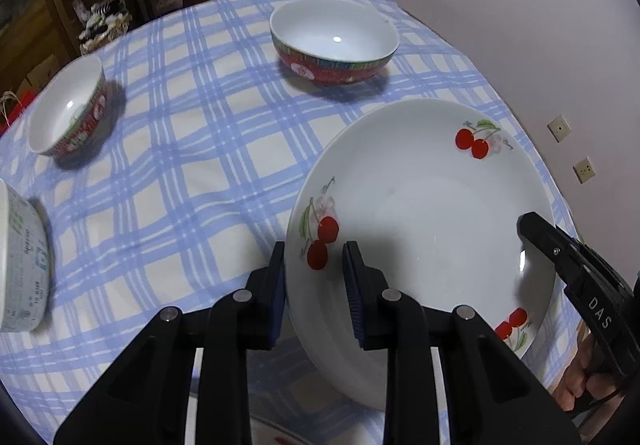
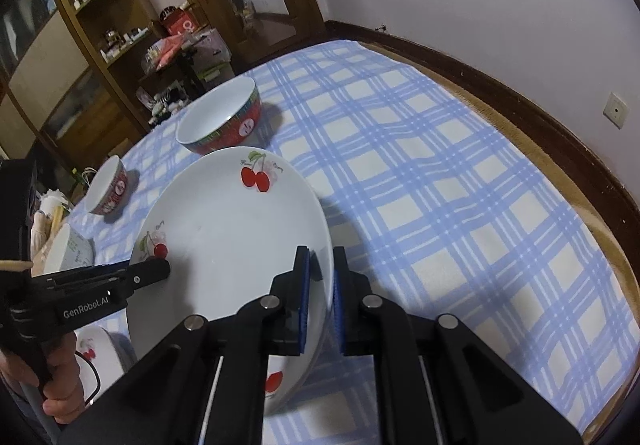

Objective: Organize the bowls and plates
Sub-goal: 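Lift the cherry plate stack with both grippers and carry it across the cloth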

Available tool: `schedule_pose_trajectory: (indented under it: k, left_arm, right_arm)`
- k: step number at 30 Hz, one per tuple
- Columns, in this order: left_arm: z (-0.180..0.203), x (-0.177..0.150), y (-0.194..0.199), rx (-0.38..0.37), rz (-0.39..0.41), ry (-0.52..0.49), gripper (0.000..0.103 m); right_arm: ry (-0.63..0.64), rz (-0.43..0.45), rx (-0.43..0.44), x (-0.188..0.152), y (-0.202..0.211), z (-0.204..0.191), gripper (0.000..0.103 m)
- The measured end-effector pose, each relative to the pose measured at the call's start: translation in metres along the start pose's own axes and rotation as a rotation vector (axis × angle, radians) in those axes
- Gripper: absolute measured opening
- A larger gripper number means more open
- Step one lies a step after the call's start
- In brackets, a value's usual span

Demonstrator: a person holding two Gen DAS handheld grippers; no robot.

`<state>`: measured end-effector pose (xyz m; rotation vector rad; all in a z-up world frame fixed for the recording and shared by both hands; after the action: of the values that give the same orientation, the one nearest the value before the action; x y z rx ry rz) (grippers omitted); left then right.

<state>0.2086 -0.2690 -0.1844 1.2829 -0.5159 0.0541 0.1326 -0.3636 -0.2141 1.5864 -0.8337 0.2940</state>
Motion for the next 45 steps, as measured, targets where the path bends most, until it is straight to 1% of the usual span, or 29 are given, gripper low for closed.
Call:
schedule_pose_trajectory:
  k: [6,14,18,21,25,34,40,45]
  left_arm:
    - [-0.007,0.002,0.025,-0.024,0.028,0.03,0.026]
    - [-0.017,-0.01,0.058,-0.013,0.061,0.05,0.026]
    - [-0.027,-0.018,0.085,-0.007,0.089,0.056,0.026]
    - [-0.035,-0.021,0.113,0.007,0.131,0.059,0.026]
    - [-0.047,-0.026,0.142,0.026,0.164,0.069,0.026]
    - [-0.082,-0.061,0.177,0.048,0.179,0.13,0.026]
    - [-0.105,-0.089,0.189,0.067,0.194,0.171,0.026]
    - [-0.12,-0.105,0.195,0.082,0.204,0.198,0.026]
  right_arm:
    - [-0.007,0.019,0.018,0.0,0.012,-0.008,0.012]
    - [-0.003,0.073,0.027,0.0,0.04,-0.03,0.011]
    - [0.001,0.104,0.049,0.001,0.057,-0.046,0.011]
    - [0.018,0.121,0.065,0.002,0.069,-0.061,0.011]
    - [0.025,0.148,0.101,0.001,0.085,-0.083,0.011]
    - [0.09,0.187,0.145,-0.011,0.116,-0.128,0.011]
    - [0.138,0.187,0.166,-0.025,0.126,-0.154,0.011]
    - [0.171,0.18,0.174,-0.037,0.128,-0.17,0.011]
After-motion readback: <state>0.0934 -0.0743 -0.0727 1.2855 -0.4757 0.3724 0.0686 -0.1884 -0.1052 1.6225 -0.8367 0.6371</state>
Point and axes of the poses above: each gripper's, at about its wrist camera, not at the fingertips, and y roughly against the way its jaws point, z to its right, x to its top, the point moved 5 cm from there along -y, roughly the way its jaws point, and after that the axes turned 8 degrees about y, right-handed, at the moved point
